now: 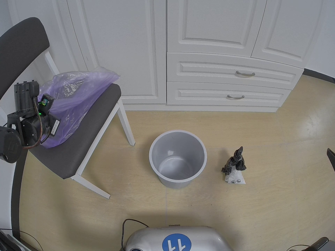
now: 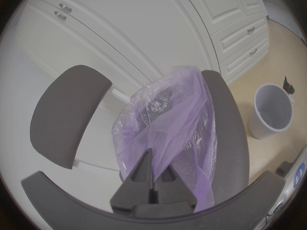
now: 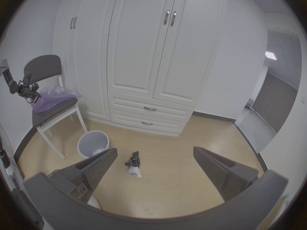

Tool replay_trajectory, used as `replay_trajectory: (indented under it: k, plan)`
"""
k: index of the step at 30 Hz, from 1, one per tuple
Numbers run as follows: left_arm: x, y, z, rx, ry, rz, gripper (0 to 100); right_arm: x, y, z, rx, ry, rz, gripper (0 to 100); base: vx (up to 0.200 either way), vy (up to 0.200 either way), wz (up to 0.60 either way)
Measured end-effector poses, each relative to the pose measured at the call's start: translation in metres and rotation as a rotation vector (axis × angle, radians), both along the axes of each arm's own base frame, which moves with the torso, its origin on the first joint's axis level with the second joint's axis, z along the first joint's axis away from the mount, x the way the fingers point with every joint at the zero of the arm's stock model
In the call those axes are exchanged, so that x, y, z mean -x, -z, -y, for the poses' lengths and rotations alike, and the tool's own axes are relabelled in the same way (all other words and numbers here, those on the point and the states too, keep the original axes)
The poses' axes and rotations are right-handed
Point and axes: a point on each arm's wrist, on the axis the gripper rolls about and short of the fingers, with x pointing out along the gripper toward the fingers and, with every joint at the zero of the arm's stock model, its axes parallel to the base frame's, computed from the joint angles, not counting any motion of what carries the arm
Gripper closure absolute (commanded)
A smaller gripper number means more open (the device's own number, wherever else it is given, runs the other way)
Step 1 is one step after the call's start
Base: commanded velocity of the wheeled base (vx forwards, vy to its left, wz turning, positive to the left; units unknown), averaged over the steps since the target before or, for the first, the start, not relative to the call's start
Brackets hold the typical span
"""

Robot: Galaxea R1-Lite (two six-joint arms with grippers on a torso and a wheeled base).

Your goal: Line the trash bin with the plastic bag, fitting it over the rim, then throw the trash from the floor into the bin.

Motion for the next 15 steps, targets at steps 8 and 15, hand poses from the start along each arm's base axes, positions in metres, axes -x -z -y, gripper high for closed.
replay_trajectory:
  k: [8,15]
  plan:
    - [0.039,-0.016,0.000,0.196,0.041,0.134,100,0.010,-0.012,-0.001,0.020,-0.006,0.071,0,0.000,0.000,0.00]
    - [0.078,-0.024,0.001,0.283,0.162,0.192,100,0.012,-0.044,-0.002,0.064,-0.046,0.162,0,0.000,0.000,0.00]
